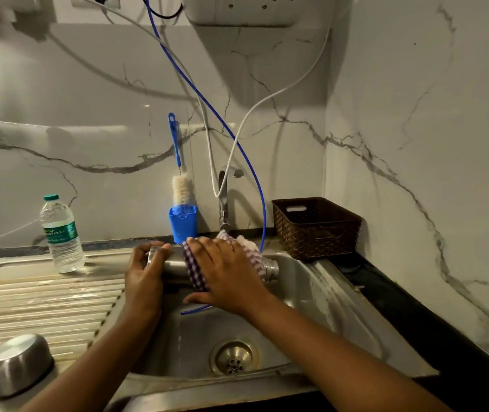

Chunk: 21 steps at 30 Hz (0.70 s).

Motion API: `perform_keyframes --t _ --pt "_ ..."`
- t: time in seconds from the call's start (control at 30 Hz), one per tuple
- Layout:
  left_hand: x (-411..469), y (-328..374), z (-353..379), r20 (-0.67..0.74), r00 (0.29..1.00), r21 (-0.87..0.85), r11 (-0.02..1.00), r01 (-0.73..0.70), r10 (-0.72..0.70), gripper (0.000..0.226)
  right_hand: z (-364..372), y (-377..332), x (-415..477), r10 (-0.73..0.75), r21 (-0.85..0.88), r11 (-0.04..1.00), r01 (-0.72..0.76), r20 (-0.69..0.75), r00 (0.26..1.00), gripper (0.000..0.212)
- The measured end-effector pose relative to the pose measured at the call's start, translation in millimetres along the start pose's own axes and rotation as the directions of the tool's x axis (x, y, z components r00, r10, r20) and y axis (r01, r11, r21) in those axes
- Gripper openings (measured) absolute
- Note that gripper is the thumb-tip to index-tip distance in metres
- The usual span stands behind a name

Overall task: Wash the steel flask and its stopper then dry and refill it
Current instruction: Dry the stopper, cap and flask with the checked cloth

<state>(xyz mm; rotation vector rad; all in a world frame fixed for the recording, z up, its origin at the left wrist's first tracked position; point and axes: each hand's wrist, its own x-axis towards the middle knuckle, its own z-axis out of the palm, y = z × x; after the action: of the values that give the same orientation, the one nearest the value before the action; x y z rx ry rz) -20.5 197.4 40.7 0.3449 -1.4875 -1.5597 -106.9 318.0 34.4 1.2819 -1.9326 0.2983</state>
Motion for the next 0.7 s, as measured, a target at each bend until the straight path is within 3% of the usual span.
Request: perform_keyframes --t 0.07,0.13,0.23,0.3,0.4,0.5,0.57,0.63,0.7 --pt "3.0 0.0 -3.2 -0.004 1.0 -0.009 1.0 0.022 -0.022 0.005 -5.3 2.3 4.5 -0.032 0.038 0.999 0.031 0.02 0.999 0.104" --pt "7.4 2.2 -8.6 -0.026 1.0 -0.004 1.0 0.003 -0.003 0.003 -15.1 27.1 -0.6 -0.02 0.154 0.988 -0.008 0.179 0.984 0.111" --pt "11.7 7.1 -12.5 -0.043 0.999 -0.01 1.0 -0.01 0.01 0.003 -23.4 71.2 -18.4 0.057 0.325 0.918 -0.229 0.463 0.884 0.121" --pt "11.9 6.7 -11.9 -0.025 1.0 -0.015 1.0 -0.016 0.016 0.007 -25.1 84.9 -25.6 0.104 0.407 0.846 -0.345 0.508 0.855 0.117" --pt "14.0 4.4 -13.6 0.02 0.999 -0.022 0.999 -0.028 0.028 0.011 -22.3 87.2 -23.7 0.11 0.392 0.874 -0.287 0.416 0.903 0.102" --pt "15.7 9.9 -14.9 0.15 0.988 0.036 0.999 0.018 -0.023 0.016 -16.6 87.4 -23.9 0.105 0.237 0.956 -0.171 0.27 0.957 0.096" --pt "15.6 17.1 -12.7 0.206 0.951 0.011 0.972 0.234 -0.231 0.033 -15.1 88.9 -25.9 0.066 0.11 0.991 -0.079 0.117 0.991 0.091" --pt "18.7 23.4 -13.8 0.197 0.857 -0.038 0.87 0.492 -0.476 0.051 -15.9 89.5 -26.8 -0.01 -0.027 1.0 0.009 -0.038 0.999 0.084" --pt "23.5 25.7 -18.2 0.164 0.772 -0.02 0.78 0.625 -0.614 0.06 -13.9 92.1 -27.0 -0.133 -0.166 0.98 0.109 -0.141 0.981 0.075"
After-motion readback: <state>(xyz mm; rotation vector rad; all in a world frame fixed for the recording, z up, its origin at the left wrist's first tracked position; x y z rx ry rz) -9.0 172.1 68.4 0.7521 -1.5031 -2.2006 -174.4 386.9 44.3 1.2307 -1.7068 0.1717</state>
